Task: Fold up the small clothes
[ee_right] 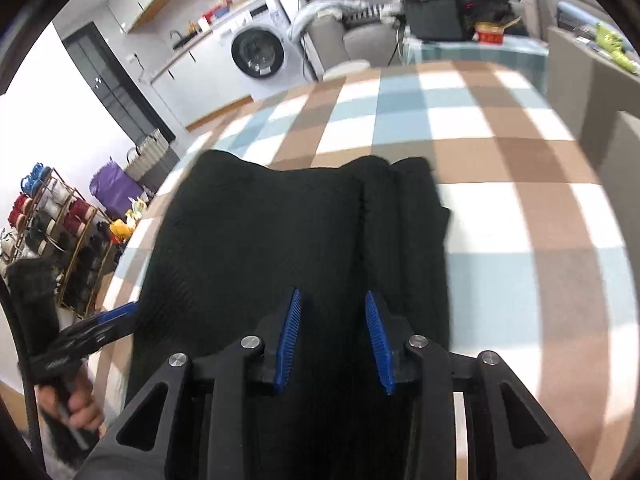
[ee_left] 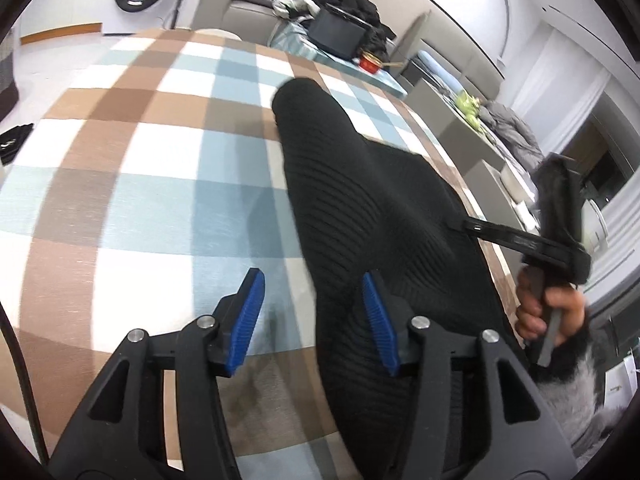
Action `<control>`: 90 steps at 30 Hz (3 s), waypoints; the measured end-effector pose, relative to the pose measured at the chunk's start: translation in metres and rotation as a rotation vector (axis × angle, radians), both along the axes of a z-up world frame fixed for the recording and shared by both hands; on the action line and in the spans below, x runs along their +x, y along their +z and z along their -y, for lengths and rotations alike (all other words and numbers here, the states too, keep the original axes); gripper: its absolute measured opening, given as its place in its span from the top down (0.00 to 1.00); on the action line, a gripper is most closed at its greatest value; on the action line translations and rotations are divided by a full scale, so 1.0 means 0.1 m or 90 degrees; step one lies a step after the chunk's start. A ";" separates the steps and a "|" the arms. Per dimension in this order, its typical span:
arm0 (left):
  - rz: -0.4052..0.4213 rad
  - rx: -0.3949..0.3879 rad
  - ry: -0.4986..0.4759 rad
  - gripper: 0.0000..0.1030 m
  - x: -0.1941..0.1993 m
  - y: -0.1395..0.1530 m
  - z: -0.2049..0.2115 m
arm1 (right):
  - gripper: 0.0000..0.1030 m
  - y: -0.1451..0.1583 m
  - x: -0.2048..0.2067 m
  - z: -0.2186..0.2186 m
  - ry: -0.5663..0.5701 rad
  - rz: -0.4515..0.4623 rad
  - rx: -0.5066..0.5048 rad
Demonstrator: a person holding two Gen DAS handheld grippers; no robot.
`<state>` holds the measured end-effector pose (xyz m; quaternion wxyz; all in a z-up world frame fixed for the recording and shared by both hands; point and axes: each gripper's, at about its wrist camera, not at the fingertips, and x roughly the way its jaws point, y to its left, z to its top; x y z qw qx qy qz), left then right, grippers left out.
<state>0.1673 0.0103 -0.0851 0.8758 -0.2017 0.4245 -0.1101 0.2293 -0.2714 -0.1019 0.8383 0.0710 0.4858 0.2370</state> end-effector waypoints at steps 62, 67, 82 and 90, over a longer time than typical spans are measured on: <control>0.010 0.088 -0.053 0.37 -0.30 0.14 0.63 | 0.91 0.06 -1.55 0.47 -0.015 -0.016 -0.110; 0.027 0.080 -0.064 0.37 -0.43 0.24 0.64 | 0.79 0.26 -1.54 0.56 -0.044 0.014 -0.068; 0.027 0.131 -0.288 0.37 -0.88 0.09 1.33 | 0.55 0.14 -1.50 0.62 -0.044 0.010 -0.096; -0.002 0.111 -0.259 0.37 -0.93 0.12 1.12 | 0.46 0.02 -1.42 0.60 -0.049 -0.012 -0.067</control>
